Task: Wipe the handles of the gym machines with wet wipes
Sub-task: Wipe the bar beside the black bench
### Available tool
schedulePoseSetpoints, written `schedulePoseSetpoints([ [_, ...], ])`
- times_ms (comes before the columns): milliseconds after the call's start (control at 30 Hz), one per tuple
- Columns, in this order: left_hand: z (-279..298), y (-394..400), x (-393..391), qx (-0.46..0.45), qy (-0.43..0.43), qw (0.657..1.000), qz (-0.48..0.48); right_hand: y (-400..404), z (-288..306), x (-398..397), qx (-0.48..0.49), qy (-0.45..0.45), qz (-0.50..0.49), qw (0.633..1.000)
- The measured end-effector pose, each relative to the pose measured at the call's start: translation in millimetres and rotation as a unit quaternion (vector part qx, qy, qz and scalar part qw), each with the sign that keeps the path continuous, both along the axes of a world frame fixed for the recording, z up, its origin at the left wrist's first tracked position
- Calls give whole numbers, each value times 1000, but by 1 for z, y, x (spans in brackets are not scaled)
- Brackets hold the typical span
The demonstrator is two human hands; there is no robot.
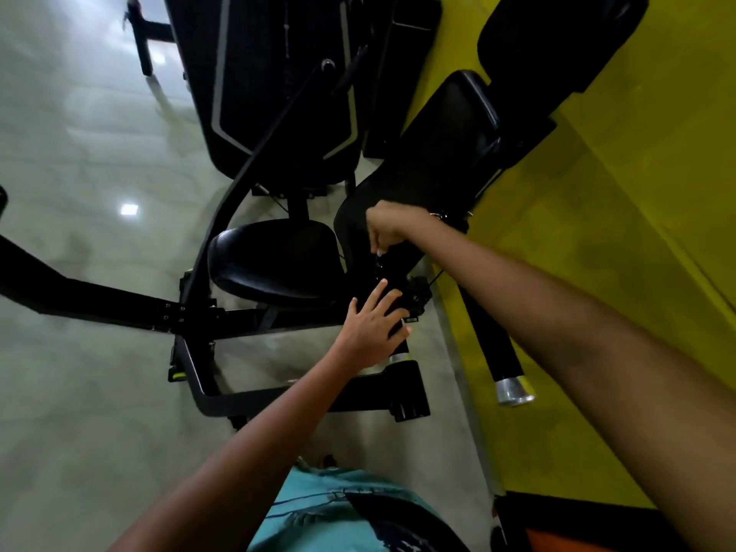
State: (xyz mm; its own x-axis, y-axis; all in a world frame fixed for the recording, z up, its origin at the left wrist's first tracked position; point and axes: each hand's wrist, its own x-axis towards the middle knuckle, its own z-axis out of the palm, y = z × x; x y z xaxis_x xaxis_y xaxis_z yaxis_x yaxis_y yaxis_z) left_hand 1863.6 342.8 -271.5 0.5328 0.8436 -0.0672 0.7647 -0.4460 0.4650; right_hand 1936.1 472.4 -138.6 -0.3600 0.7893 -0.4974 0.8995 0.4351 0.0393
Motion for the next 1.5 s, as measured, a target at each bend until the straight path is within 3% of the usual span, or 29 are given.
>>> schedulePoseSetpoints([
  [100,0,-1,-1,11,-3,1000,-11,-2,-15,-16,-18,-38,39,998],
  [267,-4,0,-1,3,-7,1000,-13,5,0,1,-41,-25,54,997],
  [500,-6,-1,0,15,-30,999,3,2,42,42,68,38,-24,997],
  [767,2,-17,13,-16,-68,996,54,-60,52,93,222,224,-171,934],
  [1000,-14,-69,16,-58,-145,986,53,-120,40,86,276,243,-183,912],
  [1200,-5,-70,14,-64,-113,991,42,-107,37,77,302,265,-233,886],
  [1500,0,-86,10,-105,-130,984,53,-164,34,78,314,273,-248,875],
])
